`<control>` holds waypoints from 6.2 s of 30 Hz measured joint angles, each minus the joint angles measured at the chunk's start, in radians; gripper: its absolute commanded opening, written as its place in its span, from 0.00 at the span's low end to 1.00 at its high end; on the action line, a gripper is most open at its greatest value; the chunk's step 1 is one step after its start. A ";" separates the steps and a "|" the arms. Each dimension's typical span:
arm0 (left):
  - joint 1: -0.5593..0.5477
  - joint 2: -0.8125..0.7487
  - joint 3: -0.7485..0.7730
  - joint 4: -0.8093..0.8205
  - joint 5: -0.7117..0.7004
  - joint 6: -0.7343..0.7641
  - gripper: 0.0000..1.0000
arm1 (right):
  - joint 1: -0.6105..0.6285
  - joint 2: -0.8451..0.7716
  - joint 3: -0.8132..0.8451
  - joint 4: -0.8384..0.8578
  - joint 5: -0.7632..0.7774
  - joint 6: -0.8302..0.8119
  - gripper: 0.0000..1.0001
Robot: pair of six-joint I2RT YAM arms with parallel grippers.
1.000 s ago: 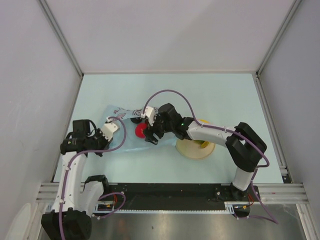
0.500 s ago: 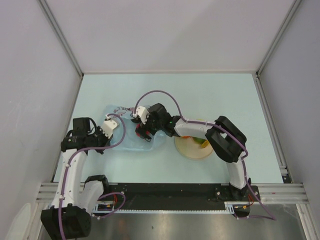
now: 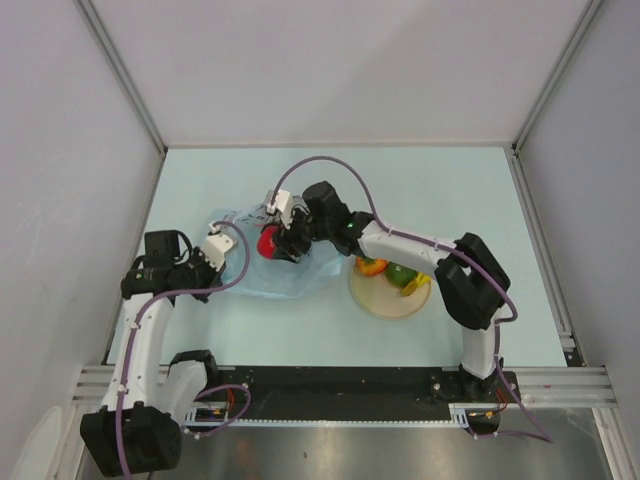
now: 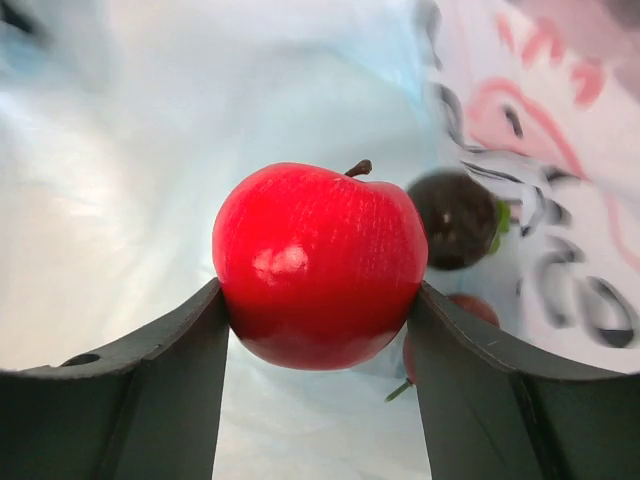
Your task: Take the fake fruits out of the plastic bag
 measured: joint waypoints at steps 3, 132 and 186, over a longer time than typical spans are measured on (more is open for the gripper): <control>0.000 0.027 0.016 0.009 0.012 -0.002 0.00 | -0.011 -0.072 0.042 -0.078 -0.088 -0.023 0.50; 0.000 0.100 0.055 0.194 0.040 -0.185 0.00 | -0.199 -0.698 -0.610 -0.499 0.106 -0.173 0.36; 0.000 0.151 0.057 0.229 0.065 -0.222 0.00 | -0.256 -0.583 -0.472 -0.980 -0.089 -1.039 0.53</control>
